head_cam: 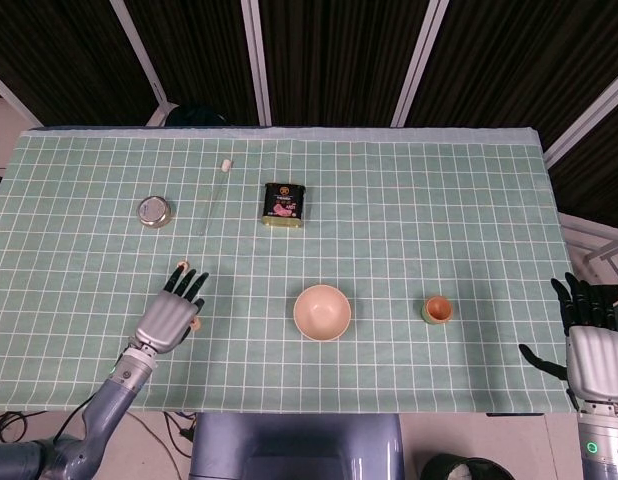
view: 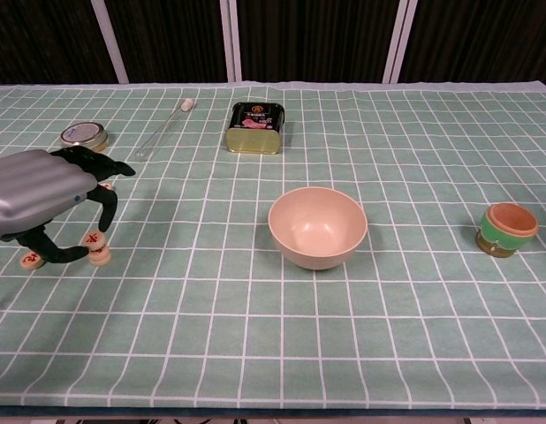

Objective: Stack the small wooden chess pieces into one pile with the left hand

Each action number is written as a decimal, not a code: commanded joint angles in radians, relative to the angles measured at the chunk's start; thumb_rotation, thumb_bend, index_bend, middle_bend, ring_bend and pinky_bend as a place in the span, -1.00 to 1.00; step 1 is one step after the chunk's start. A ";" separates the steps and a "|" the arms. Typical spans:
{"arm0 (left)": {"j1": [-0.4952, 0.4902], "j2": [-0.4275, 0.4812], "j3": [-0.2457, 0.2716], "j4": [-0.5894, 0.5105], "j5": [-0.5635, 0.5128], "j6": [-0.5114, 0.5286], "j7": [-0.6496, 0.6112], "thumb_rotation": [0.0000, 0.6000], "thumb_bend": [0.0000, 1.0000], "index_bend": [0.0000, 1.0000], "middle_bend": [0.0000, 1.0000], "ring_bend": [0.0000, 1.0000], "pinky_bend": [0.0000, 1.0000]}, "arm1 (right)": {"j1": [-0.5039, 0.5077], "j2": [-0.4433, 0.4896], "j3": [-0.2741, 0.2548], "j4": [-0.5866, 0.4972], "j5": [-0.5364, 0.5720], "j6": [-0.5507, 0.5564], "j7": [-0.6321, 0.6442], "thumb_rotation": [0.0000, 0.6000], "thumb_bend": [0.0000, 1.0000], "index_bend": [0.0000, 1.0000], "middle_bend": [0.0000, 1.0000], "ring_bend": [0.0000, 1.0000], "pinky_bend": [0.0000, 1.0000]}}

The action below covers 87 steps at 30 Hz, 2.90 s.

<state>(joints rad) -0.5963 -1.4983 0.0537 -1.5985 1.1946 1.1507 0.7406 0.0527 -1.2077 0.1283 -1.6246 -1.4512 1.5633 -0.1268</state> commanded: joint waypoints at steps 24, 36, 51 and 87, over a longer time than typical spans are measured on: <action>0.019 -0.003 -0.013 -0.010 0.007 -0.013 0.041 1.00 -0.43 -0.15 -0.91 -1.00 -1.00 | 0.000 -0.001 0.001 0.002 -0.002 0.002 -0.001 1.00 -0.54 -0.82 -0.97 -1.00 -1.00; 0.117 0.108 0.026 -0.012 0.084 0.089 -0.097 1.00 -0.44 -0.15 -0.92 -1.00 -1.00 | 0.000 -0.001 0.000 0.003 -0.004 0.004 0.001 1.00 -0.54 -0.82 -0.97 -1.00 -1.00; 0.153 0.077 0.035 0.137 0.089 0.019 -0.186 1.00 -0.44 -0.11 -0.92 -1.00 -1.00 | -0.001 -0.004 0.000 0.001 -0.003 0.006 -0.007 1.00 -0.53 -0.82 -0.97 -1.00 -1.00; 0.161 0.008 -0.010 0.163 0.090 -0.019 -0.104 1.00 -0.44 -0.03 -0.92 -1.00 -1.00 | -0.001 -0.001 0.003 -0.003 0.003 0.001 0.002 1.00 -0.54 -0.82 -0.97 -1.00 -1.00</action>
<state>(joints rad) -0.4353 -1.4909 0.0441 -1.4352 1.2857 1.1319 0.6363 0.0518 -1.2091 0.1309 -1.6275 -1.4480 1.5642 -0.1245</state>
